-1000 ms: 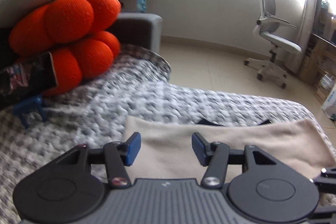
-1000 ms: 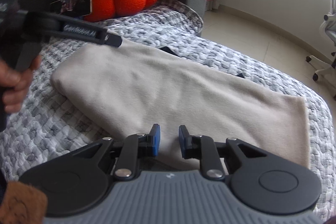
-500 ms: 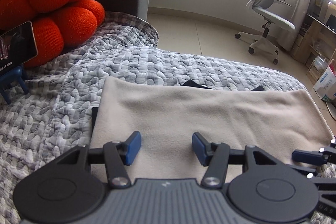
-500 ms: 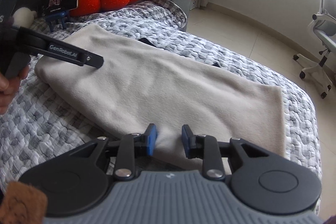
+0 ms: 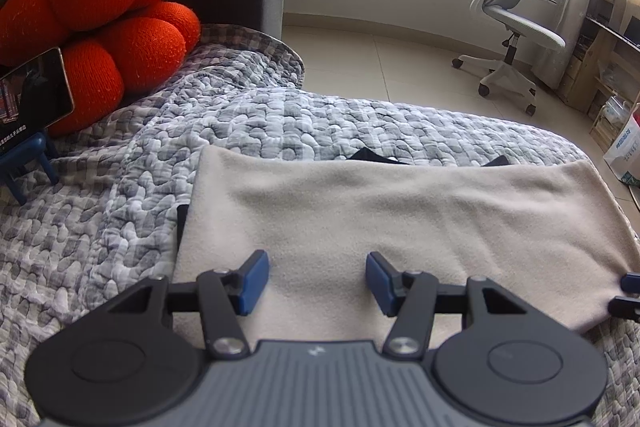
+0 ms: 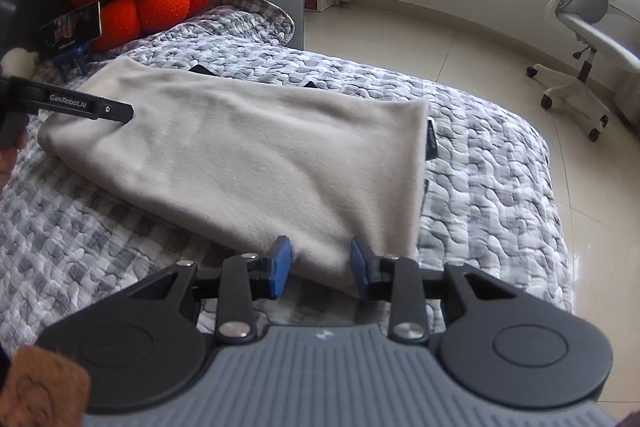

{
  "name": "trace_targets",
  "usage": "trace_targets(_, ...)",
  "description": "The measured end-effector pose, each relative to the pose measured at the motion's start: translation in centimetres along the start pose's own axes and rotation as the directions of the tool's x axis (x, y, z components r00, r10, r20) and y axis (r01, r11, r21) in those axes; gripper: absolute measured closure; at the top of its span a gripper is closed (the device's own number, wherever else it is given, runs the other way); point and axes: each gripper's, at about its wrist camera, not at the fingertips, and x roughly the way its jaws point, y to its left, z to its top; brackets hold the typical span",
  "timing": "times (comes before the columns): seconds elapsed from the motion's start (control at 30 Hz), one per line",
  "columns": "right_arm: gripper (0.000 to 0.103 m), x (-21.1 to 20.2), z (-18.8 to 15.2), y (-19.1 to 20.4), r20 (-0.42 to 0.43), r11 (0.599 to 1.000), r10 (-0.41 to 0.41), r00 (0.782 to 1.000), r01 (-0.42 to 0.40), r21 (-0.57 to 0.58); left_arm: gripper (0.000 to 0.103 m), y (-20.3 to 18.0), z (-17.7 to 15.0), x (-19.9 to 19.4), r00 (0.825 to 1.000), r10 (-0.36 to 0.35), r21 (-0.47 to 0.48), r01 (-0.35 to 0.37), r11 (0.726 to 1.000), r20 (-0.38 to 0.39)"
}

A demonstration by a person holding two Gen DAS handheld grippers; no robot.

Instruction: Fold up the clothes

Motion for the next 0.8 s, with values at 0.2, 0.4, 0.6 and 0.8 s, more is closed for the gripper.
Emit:
trace_targets(0.2,0.078,-0.7,-0.5,-2.0,-0.007,0.999,-0.03,1.0,0.03,0.039,0.047,-0.3,-0.2,0.0,1.0,0.014,0.013,-0.014,1.0,0.005)
trace_targets(0.4,0.066,-0.1,-1.2,-3.6,-0.048,0.994,-0.049,0.998,0.054,0.098,0.047,-0.5,-0.2,0.0,1.0,0.026,0.022,-0.026,0.999,0.007)
trace_targets(0.6,0.066,-0.1,-1.1,-3.4,-0.052,0.994,-0.054,0.997,0.058,0.093,0.047,-0.7,-0.1,-0.4,0.999,0.032,0.025,-0.032,0.999,0.012)
trace_targets(0.8,0.066,-1.3,-0.5,-3.6,-0.026,0.991,-0.052,0.998,0.054,0.12,0.045,-2.5,-0.3,-2.7,0.995,0.008,0.077,-0.016,0.997,0.096)
